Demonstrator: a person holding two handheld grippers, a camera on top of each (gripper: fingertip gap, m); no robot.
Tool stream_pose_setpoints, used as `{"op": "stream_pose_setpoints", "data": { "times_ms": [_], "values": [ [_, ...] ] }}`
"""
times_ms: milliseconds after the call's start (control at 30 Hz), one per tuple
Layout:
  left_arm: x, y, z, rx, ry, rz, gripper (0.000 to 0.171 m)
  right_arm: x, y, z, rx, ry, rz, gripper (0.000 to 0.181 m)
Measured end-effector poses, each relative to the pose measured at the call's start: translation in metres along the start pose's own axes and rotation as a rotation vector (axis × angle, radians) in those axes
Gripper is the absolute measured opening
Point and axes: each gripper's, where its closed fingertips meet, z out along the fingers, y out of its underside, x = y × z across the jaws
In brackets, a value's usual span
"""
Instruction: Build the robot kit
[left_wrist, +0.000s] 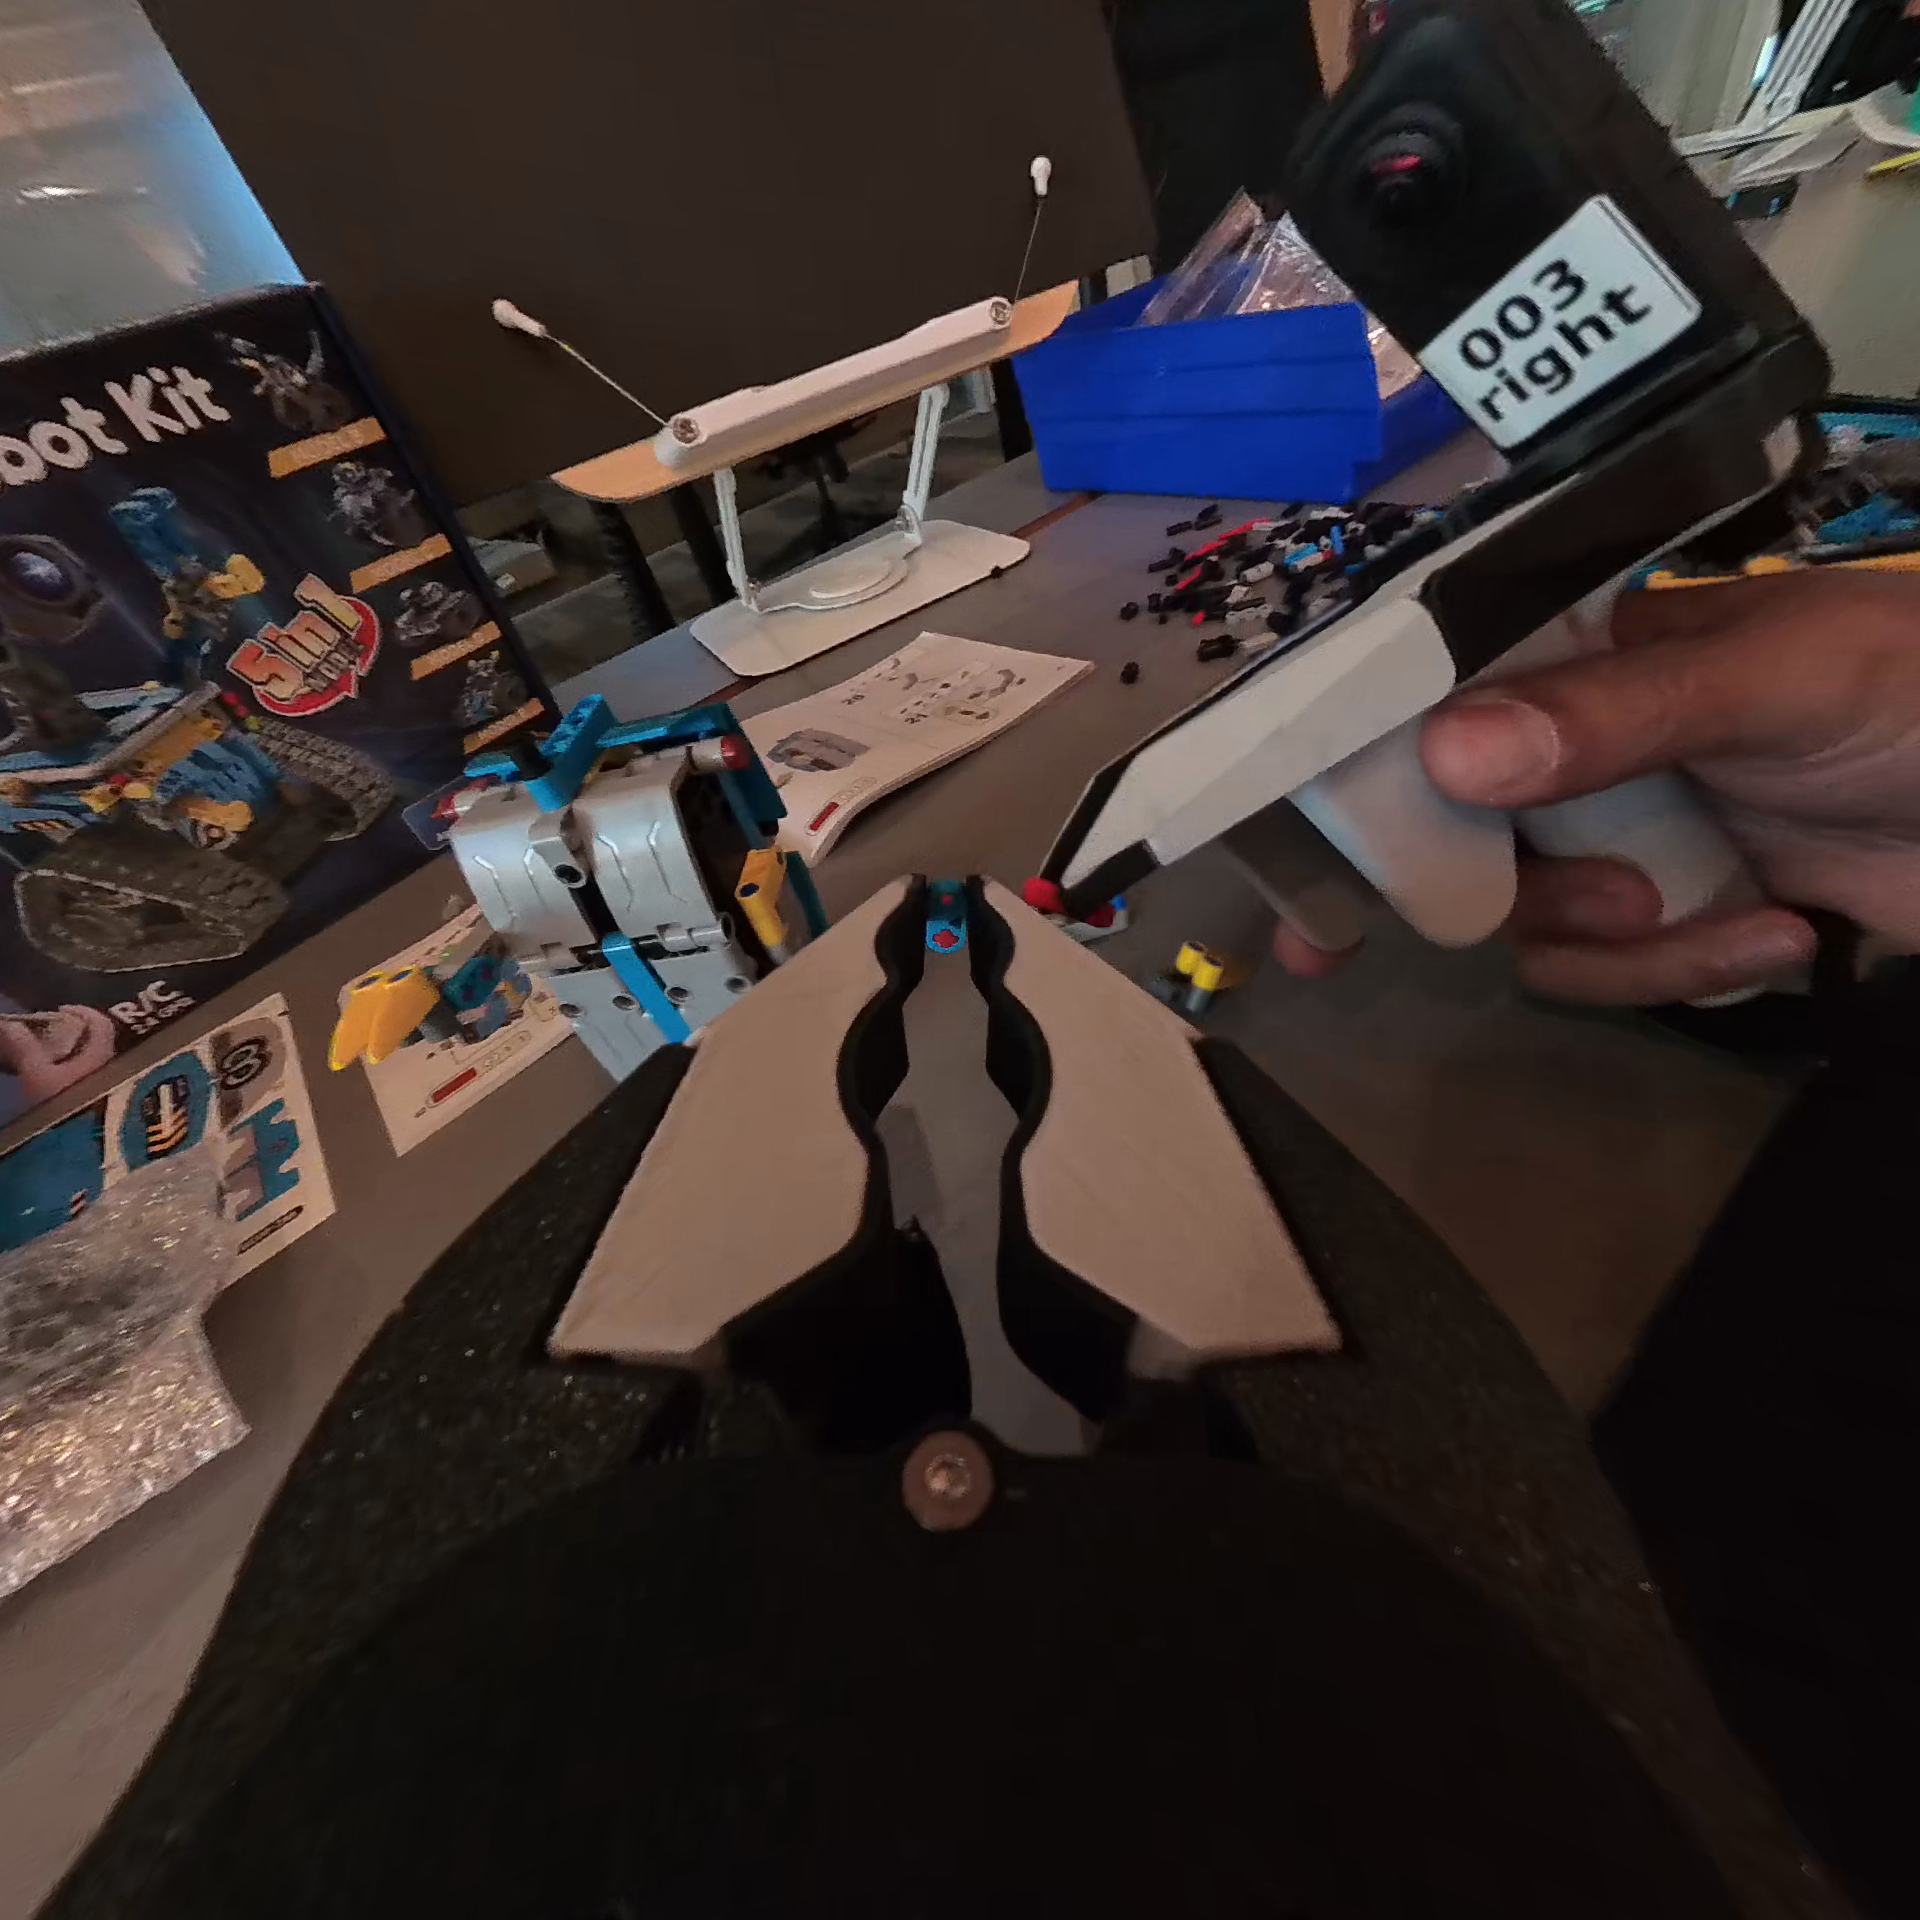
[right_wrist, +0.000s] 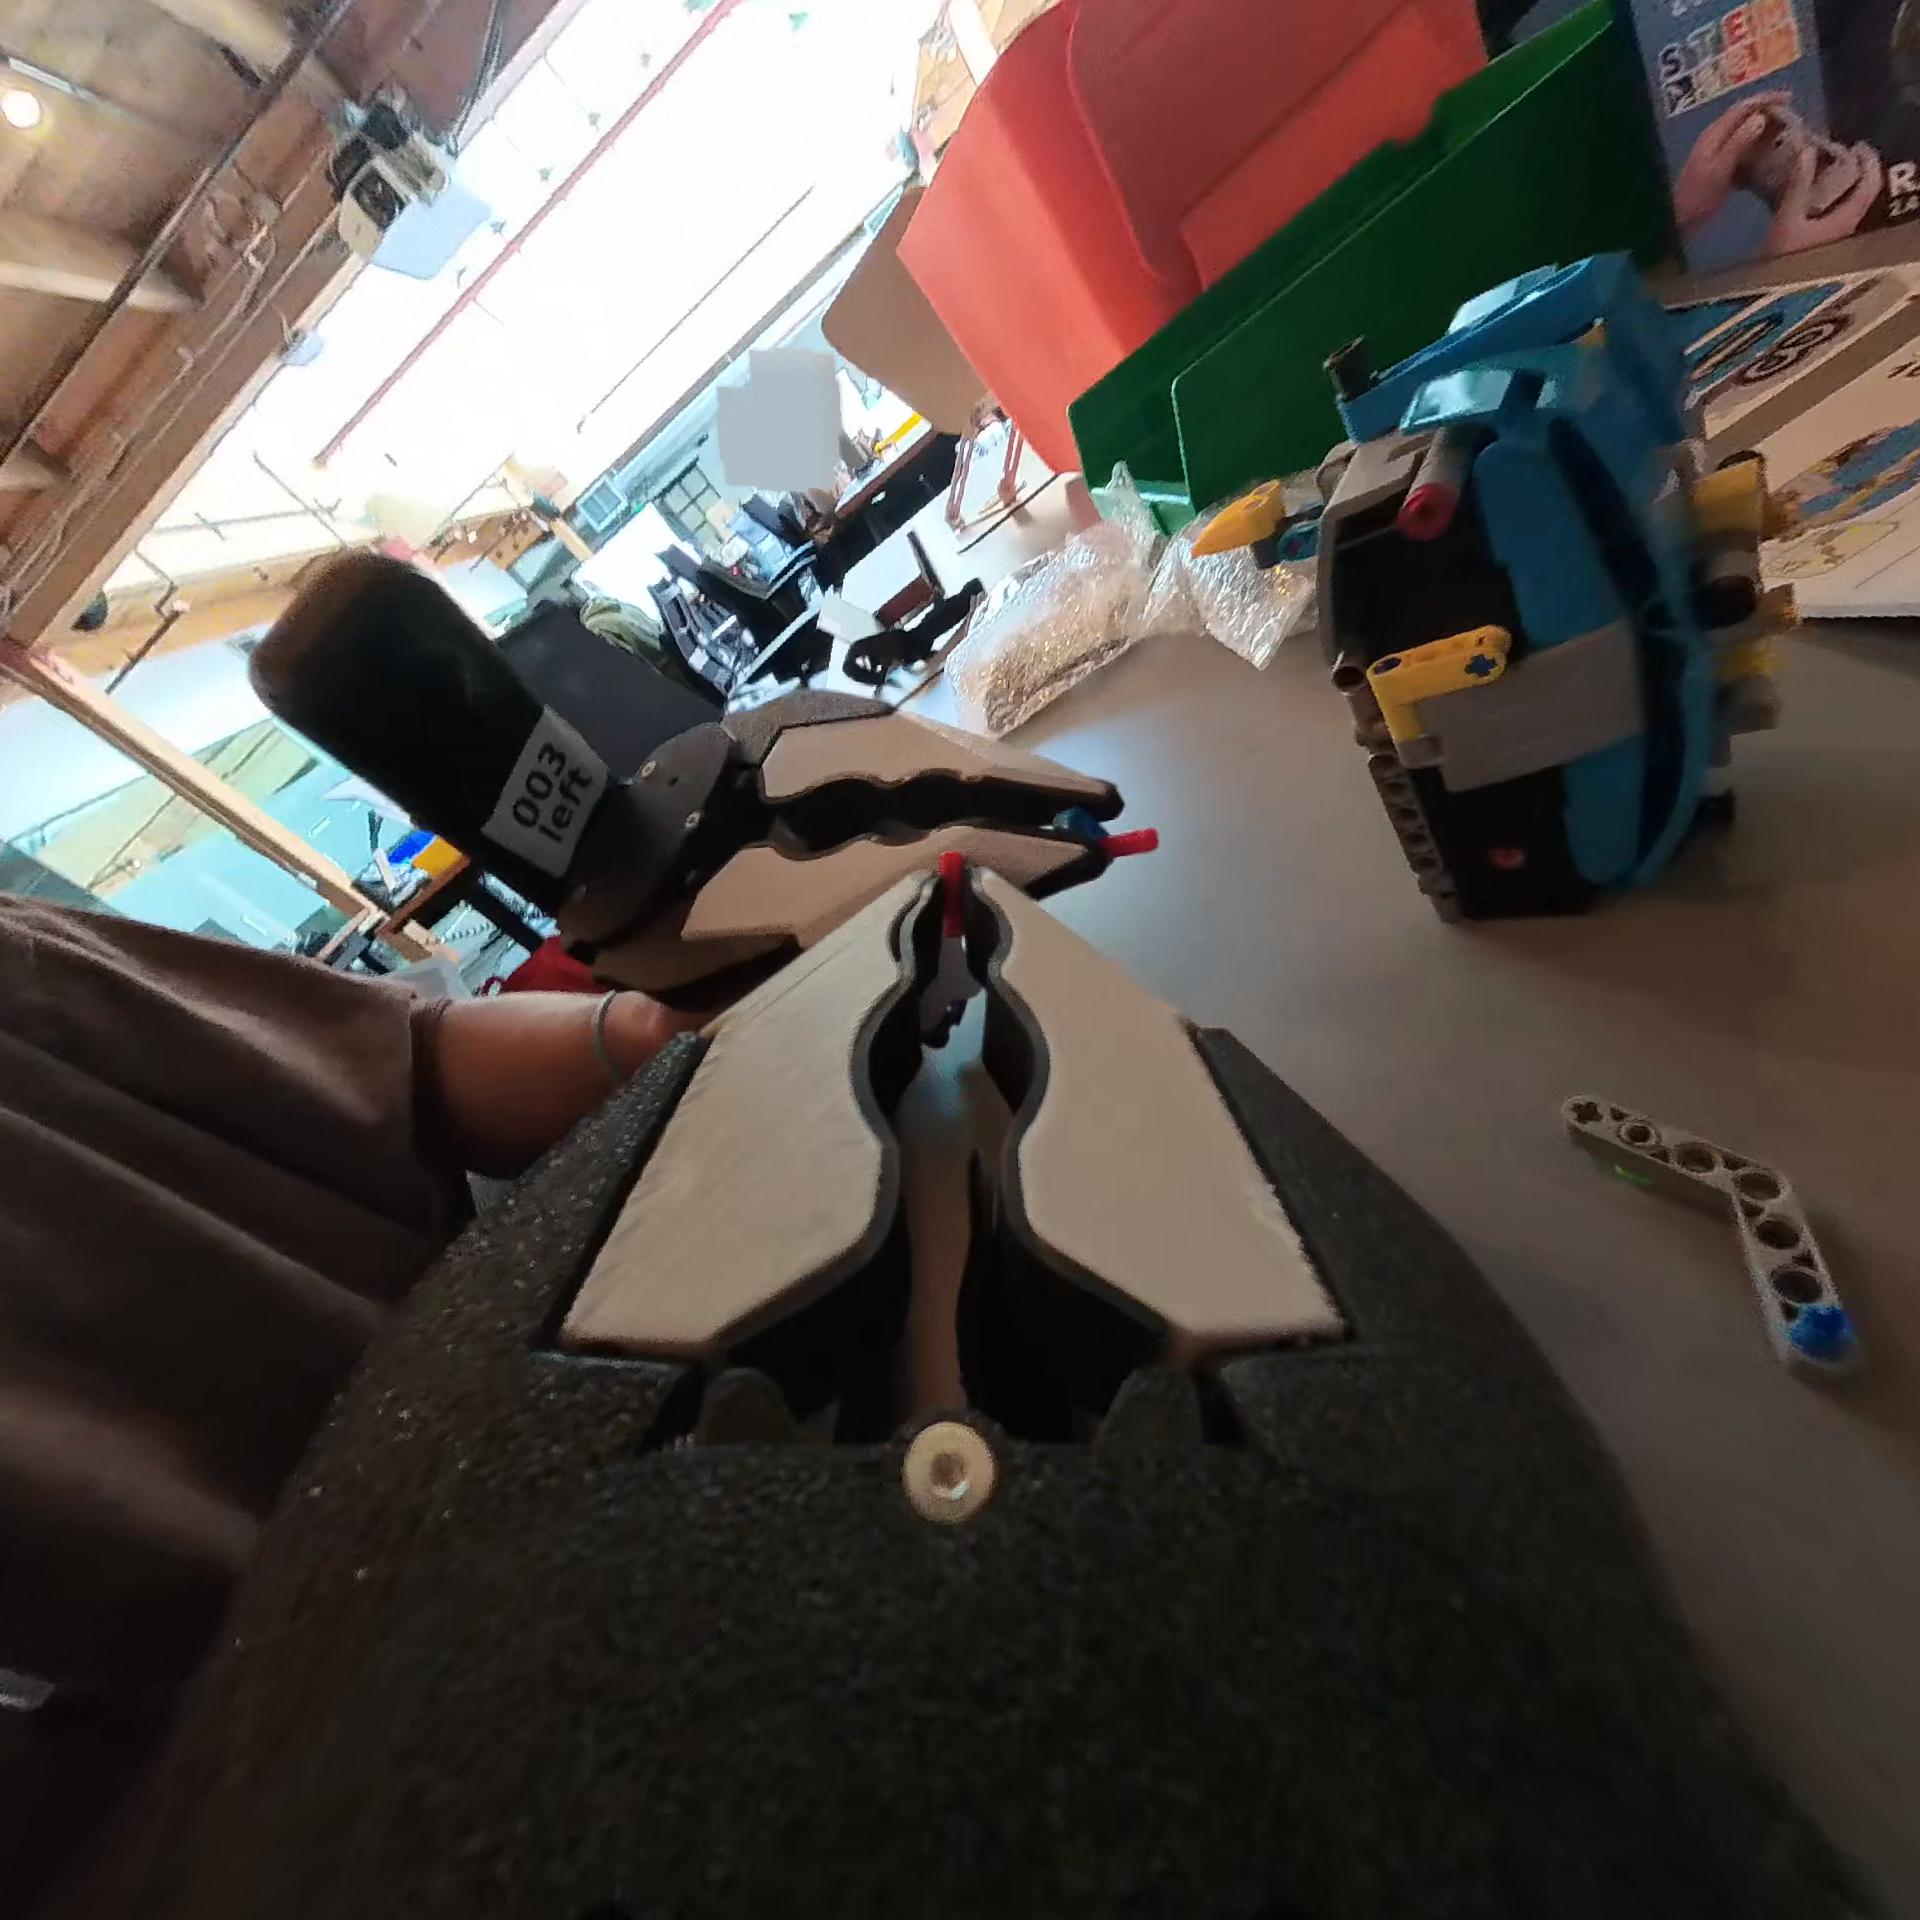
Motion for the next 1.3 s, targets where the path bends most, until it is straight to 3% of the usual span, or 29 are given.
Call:
{"op": "stream_pose_setpoints", "data": {
  "times_ms": [233,433,567,700,900,1100,1300],
  "values": [
    [-0.007,0.004,0.002,-0.046,-0.101,0.085,0.006,0.013,0.001,0.003,0.034,0.111,0.03,0.004],
    [-0.009,-0.003,-0.001,-0.014,-0.134,0.137,0.006,0.008,0.003,0.004,0.033,0.021,0.137,0.004],
    [0.001,-0.009,-0.004,0.044,-0.05,0.173,0.006,-0.001,0.004,0.0,-0.006,-0.066,0.158,0.004],
    [0.018,-0.008,-0.011,0.08,0.0,0.448,0.006,-0.009,0.019,-0.005,-0.134,-0.145,0.148,0.004],
    [0.043,0.01,-0.012,0.057,0.076,0.727,0.006,-0.005,0.048,-0.013,-0.349,-0.093,-0.041,0.004],
    [0.049,0.017,-0.015,0.04,0.034,0.991,0.006,-0.002,0.062,-0.014,-0.438,-0.062,-0.202,0.004],
    [0.027,-0.011,-0.018,0.12,-0.031,0.64,0.006,0.002,0.017,-0.022,-0.205,-0.04,-0.169,0.003]
  ]
}}
